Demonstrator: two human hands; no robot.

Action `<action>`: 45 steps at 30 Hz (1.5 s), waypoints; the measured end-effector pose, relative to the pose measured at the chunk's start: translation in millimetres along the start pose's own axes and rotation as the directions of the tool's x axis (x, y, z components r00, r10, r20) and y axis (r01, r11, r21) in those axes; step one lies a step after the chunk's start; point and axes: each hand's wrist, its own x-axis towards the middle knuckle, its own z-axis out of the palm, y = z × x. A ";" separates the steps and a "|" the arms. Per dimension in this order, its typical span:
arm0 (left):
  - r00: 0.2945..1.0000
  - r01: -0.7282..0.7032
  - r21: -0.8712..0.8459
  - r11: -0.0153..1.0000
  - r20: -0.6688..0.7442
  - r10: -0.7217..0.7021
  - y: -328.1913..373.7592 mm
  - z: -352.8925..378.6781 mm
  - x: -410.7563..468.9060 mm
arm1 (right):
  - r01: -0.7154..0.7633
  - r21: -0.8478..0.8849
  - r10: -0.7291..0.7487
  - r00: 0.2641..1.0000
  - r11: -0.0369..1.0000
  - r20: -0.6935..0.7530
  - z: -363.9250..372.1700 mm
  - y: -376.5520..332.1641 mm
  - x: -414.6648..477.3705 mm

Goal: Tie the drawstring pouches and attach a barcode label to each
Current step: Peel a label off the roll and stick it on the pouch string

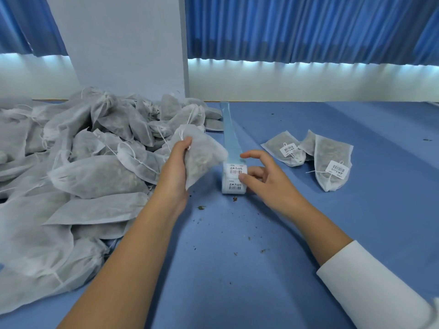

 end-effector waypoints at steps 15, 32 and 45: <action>0.977 -0.026 0.204 0.979 0.213 -0.018 -7.8 0.7 5.6 | 0.155 -0.347 -0.183 0.982 0.925 -0.051 0.6 -3.6 -6.3; 0.976 -0.029 0.205 0.978 0.217 -0.016 -7.4 0.7 6.1 | 0.247 -0.600 -0.355 0.933 0.761 -0.066 3.1 -13.0 -12.4; 0.984 -0.063 0.225 0.972 0.177 0.022 -9.1 1.2 7.2 | 0.266 -0.710 -0.472 0.875 0.652 -0.106 4.9 -18.2 -17.7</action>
